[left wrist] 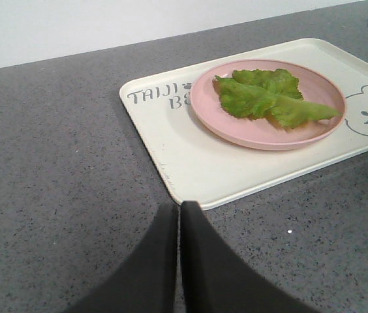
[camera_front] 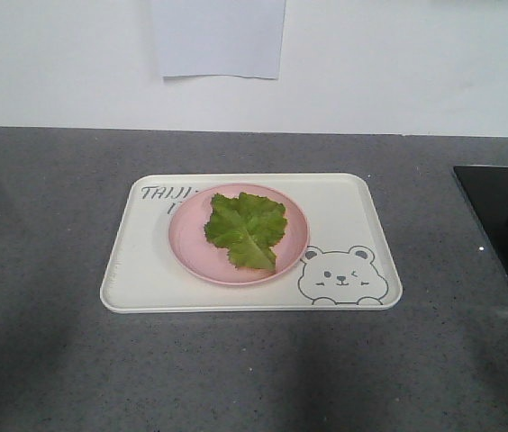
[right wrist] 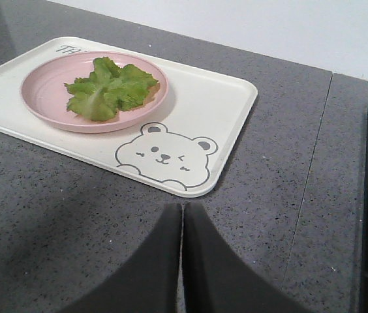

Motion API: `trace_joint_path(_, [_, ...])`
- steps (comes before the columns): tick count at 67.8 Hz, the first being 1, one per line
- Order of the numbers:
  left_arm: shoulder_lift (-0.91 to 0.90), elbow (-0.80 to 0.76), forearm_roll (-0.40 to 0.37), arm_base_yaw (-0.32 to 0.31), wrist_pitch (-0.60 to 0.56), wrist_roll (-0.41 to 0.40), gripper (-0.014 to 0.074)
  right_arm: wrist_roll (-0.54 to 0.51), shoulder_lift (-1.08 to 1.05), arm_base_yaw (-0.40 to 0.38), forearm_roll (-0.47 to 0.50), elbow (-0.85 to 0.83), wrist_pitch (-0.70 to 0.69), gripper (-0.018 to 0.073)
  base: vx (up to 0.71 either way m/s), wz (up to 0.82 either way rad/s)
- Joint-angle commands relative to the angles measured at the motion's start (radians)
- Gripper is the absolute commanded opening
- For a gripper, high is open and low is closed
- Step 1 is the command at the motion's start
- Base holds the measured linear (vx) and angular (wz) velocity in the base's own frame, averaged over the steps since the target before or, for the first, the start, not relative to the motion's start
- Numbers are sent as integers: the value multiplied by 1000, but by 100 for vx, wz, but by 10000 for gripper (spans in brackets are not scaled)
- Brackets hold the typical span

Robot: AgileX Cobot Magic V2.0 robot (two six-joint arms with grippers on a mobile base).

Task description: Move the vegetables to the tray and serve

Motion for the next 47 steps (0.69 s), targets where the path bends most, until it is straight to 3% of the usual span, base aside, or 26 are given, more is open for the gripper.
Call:
trace_joint_path(1, [-26, 21, -12, -4, -166, 0, -7, -6, 10, 3, 12, -26, -69, -6, 0, 0])
trace_joint_path(11, [-125, 182, -15, 11, -380, 1, -7, -6, 10, 3, 12, -26, -69, -6, 0, 0])
trace_joint_path(19, [-234, 316, -15, 72, -472, -3, -7, -6, 10, 3, 12, -26, -69, -6, 0, 0])
trace_joint_path(38, [-453, 481, -15, 206, -476, -28, -6, -6, 10, 3, 12, -26, -69, -6, 0, 0])
trace_joint_path(47, [-517, 481, -14, 247, -387, -25, -6, -6, 10, 3, 12, -26, -69, -6, 0, 0])
